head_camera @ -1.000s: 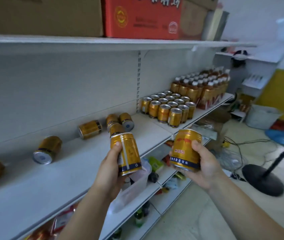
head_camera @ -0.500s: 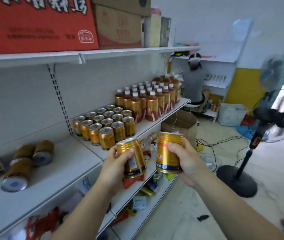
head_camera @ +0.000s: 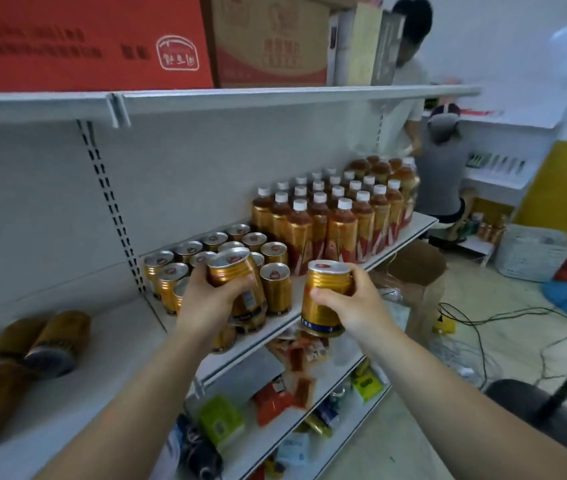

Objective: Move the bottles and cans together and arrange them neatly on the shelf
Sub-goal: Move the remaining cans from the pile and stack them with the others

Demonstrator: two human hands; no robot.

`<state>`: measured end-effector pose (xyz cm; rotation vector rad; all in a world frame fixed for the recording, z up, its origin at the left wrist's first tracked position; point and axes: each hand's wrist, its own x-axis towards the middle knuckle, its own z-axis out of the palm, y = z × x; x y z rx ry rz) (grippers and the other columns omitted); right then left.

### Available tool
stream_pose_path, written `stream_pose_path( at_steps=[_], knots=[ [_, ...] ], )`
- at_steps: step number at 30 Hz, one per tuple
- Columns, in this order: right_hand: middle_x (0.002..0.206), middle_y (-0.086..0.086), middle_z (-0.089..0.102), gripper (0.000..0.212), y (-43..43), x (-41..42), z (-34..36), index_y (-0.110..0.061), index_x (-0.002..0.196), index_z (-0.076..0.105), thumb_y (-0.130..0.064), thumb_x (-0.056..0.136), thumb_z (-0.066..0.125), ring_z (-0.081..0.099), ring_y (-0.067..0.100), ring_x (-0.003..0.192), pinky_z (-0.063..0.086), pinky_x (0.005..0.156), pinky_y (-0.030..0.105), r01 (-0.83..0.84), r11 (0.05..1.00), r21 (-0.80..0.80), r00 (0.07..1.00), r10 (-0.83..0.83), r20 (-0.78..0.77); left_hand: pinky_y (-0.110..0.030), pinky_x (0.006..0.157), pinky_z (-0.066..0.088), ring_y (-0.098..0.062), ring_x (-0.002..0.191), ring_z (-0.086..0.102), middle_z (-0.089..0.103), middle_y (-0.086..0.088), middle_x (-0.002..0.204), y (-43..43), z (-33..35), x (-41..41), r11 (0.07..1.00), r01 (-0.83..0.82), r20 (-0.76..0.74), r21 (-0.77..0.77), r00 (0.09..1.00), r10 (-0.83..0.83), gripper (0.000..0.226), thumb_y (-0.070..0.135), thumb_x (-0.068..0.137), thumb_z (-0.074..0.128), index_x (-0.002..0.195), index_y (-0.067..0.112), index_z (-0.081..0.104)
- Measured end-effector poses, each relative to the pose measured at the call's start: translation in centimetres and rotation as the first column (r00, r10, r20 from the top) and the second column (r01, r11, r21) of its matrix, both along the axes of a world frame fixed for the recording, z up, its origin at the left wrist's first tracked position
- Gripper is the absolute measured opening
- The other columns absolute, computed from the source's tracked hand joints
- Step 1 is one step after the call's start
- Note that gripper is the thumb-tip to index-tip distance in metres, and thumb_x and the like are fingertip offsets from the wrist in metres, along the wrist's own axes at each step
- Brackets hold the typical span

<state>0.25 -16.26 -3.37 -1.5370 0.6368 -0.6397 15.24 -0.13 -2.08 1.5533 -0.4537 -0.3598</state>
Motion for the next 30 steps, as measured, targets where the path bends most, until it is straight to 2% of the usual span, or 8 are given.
stream_pose_path(
  at_steps=[7, 9, 12, 16, 21, 24, 28, 30],
  knots=[
    [0.110, -0.008, 0.057, 0.061, -6.7, 6.9, -2.7, -0.040, 0.105, 0.048, -0.020, 0.064, 0.087, 0.058, 0.009, 0.096, 0.048, 0.076, 0.025, -0.041, 0.989, -0.144, 0.994, 0.025, -0.109, -0.030, 0.079, 0.047, -0.003, 0.095, 0.059, 0.064, 0.018, 0.102, -4.4, 0.0, 5.6, 0.993, -0.107, 0.095, 0.047, 0.990, 0.102, 0.058, 0.033, 0.064, 0.082, 0.111, 0.038, 0.049],
    [0.102, -0.018, 0.054, 0.059, -7.9, 8.3, -3.6, -0.044, 0.100, 0.047, -0.018, 0.065, 0.086, 0.055, -0.002, 0.087, 0.045, 0.070, 0.018, -0.099, 0.984, -0.151, 0.987, 0.077, -0.143, -0.027, 0.076, 0.049, -0.004, 0.096, 0.060, 0.064, 0.016, 0.104, -4.9, -0.6, 6.6, 0.990, -0.130, 0.100, 0.055, 0.987, 0.124, 0.062, 0.030, 0.065, 0.082, 0.116, 0.035, 0.048],
    [0.096, -0.025, 0.052, 0.061, -9.7, 10.0, -4.6, -0.045, 0.105, 0.044, -0.022, 0.065, 0.085, 0.051, -0.005, 0.084, 0.044, 0.078, 0.027, -0.183, 0.968, -0.174, 0.958, 0.136, -0.251, -0.020, 0.068, 0.047, 0.001, 0.091, 0.060, 0.064, 0.019, 0.099, -5.4, -1.6, 7.3, 0.981, -0.179, 0.136, 0.070, 0.976, 0.168, 0.065, 0.028, 0.063, 0.083, 0.115, 0.035, 0.046],
    [0.096, -0.023, 0.055, 0.051, -11.5, 11.7, -5.4, -0.043, 0.098, 0.048, -0.022, 0.068, 0.084, 0.057, 0.009, 0.095, 0.043, 0.079, 0.027, -0.311, 0.917, -0.248, 0.915, 0.218, -0.340, -0.019, 0.069, 0.047, 0.007, 0.086, 0.061, 0.065, 0.019, 0.097, -5.7, -2.2, 7.3, 0.955, -0.278, 0.183, 0.102, 0.949, 0.257, 0.075, 0.044, 0.051, 0.082, 0.117, 0.035, 0.047],
    [0.149, 0.001, 0.037, 0.088, -13.0, 12.9, -5.6, -0.022, 0.150, 0.022, -0.034, 0.081, 0.075, 0.042, 0.022, 0.132, 0.037, 0.101, 0.030, -0.541, 0.708, -0.454, 0.808, 0.286, -0.515, -0.033, 0.079, 0.053, -0.009, 0.093, 0.065, 0.069, 0.007, 0.098, -6.1, -2.6, 7.3, 0.930, -0.329, 0.210, 0.161, 0.933, 0.293, 0.067, 0.045, 0.053, 0.079, 0.112, 0.040, 0.047],
    [0.153, 0.004, 0.033, 0.090, -14.0, 12.9, -5.5, -0.024, 0.152, 0.015, -0.046, 0.084, 0.068, 0.042, 0.026, 0.132, 0.037, 0.105, 0.037, -0.638, 0.573, -0.514, 0.745, 0.290, -0.601, -0.035, 0.079, 0.055, -0.009, 0.097, 0.065, 0.067, 0.010, 0.103, -6.3, -2.5, 7.3, 0.938, -0.284, 0.183, 0.199, 0.951, 0.249, 0.074, 0.025, 0.052, 0.087, 0.106, 0.050, 0.043],
    [0.150, 0.005, 0.035, 0.089, -14.5, 13.2, -4.7, -0.026, 0.149, 0.015, -0.053, 0.083, 0.067, 0.043, 0.028, 0.130, 0.040, 0.101, 0.035, -0.709, 0.470, -0.526, 0.691, 0.310, -0.653, -0.025, 0.069, 0.054, 0.000, 0.089, 0.065, 0.067, 0.020, 0.096, -6.3, -1.5, 7.4, 0.899, -0.342, 0.227, 0.274, 0.931, 0.285, 0.075, 0.033, 0.042, 0.087, 0.098, 0.058, 0.045],
    [0.150, 0.003, 0.029, 0.092, -14.3, 13.3, -4.2, -0.023, 0.148, 0.016, -0.064, 0.080, 0.062, 0.034, 0.028, 0.134, 0.038, 0.104, 0.038, -0.698, 0.309, -0.646, 0.713, 0.223, -0.664, -0.024, 0.068, 0.052, -0.001, 0.087, 0.065, 0.067, 0.018, 0.094, -6.2, -1.3, 7.4, 0.868, -0.399, 0.267, 0.294, 0.907, 0.326, 0.073, 0.026, 0.045, 0.087, 0.101, 0.051, 0.047]
  ],
)
